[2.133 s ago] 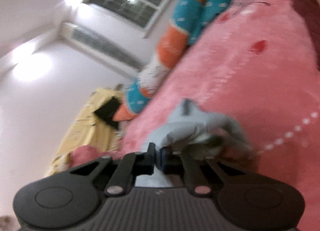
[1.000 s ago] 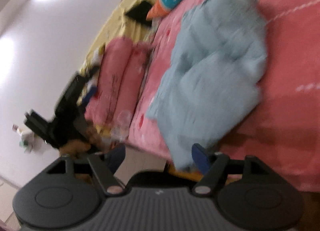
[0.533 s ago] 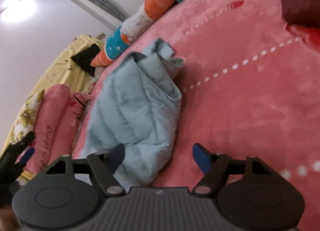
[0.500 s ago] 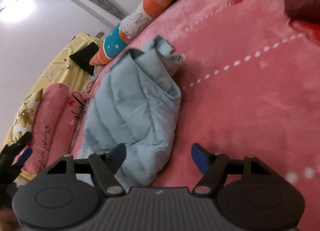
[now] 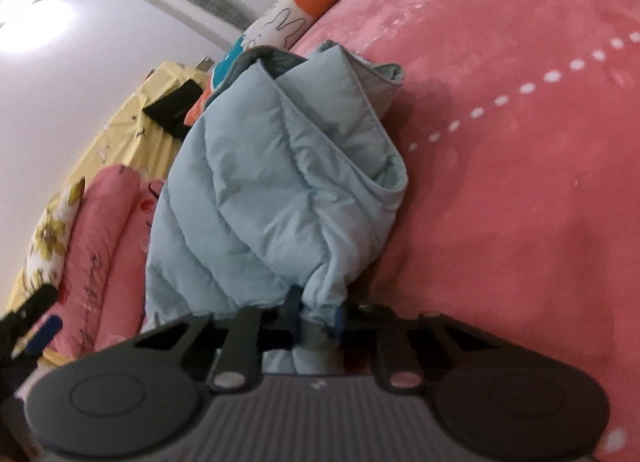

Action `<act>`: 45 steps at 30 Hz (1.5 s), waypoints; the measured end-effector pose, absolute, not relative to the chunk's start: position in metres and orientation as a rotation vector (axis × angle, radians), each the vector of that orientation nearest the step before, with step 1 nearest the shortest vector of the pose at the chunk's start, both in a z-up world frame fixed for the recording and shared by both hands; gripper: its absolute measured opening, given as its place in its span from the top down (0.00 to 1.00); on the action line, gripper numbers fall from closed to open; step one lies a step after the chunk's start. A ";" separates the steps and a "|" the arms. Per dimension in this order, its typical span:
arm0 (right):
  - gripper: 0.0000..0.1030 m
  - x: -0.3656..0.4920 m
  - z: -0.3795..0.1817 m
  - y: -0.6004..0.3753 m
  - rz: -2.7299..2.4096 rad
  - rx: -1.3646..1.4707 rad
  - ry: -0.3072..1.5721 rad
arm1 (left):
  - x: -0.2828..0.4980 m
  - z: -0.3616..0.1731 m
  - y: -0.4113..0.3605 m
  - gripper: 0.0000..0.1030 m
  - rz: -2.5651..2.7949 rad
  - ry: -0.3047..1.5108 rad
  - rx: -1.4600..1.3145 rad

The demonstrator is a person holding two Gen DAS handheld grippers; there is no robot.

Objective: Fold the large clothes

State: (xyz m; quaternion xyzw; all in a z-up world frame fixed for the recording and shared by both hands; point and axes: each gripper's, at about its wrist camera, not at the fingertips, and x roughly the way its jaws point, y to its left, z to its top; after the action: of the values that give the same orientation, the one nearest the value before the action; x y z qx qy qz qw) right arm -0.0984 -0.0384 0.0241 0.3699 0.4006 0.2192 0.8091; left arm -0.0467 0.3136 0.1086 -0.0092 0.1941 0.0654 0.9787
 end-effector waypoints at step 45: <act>0.45 -0.168 0.055 -0.269 -0.152 0.795 0.653 | 0.196 0.080 0.269 0.00 -0.032 0.614 -0.199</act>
State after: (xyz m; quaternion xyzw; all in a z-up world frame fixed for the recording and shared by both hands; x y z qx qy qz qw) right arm -0.1676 -0.2690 0.0549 0.3798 0.3120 -0.0724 0.8678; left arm 0.1956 0.2689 0.0804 -0.0977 0.3018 -0.0159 0.9482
